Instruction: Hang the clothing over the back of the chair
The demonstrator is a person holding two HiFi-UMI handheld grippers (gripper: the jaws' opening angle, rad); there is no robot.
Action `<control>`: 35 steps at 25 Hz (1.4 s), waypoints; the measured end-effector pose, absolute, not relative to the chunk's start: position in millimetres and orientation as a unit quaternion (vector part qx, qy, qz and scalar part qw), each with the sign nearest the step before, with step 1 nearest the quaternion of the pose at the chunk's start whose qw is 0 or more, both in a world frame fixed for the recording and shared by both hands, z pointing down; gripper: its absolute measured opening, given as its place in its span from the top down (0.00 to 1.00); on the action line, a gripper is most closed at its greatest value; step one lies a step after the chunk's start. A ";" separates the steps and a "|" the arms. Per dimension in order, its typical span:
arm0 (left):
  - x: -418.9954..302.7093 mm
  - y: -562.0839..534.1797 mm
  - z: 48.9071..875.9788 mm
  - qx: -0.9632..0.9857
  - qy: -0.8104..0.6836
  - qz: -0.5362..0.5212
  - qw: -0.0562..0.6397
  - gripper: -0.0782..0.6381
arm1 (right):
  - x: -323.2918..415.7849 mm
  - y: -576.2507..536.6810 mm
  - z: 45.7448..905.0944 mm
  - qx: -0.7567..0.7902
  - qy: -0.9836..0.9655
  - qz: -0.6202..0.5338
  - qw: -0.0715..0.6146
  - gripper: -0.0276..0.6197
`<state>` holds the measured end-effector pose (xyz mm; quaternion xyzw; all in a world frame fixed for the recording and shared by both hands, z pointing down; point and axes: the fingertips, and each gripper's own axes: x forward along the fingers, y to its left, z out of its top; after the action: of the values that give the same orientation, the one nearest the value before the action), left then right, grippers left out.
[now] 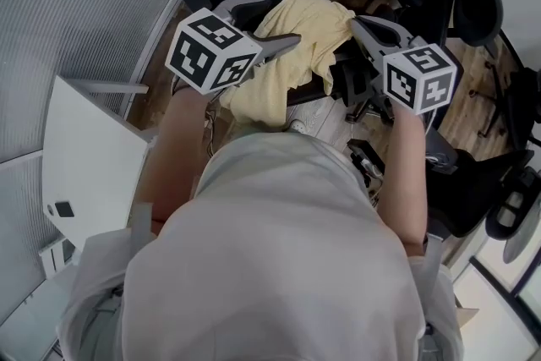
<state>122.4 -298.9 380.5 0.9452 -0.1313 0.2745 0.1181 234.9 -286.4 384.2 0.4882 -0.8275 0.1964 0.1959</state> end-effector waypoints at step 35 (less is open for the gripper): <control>92.2 -326.1 354.9 0.945 -0.242 0.212 0.057 0.85 | 262.2 -262.7 387.8 0.530 -0.799 0.184 0.215 0.82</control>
<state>92.2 -326.1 354.9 0.9451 -0.2421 0.2122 0.0565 262.2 -262.7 387.8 0.5303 -0.7990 0.1839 0.2155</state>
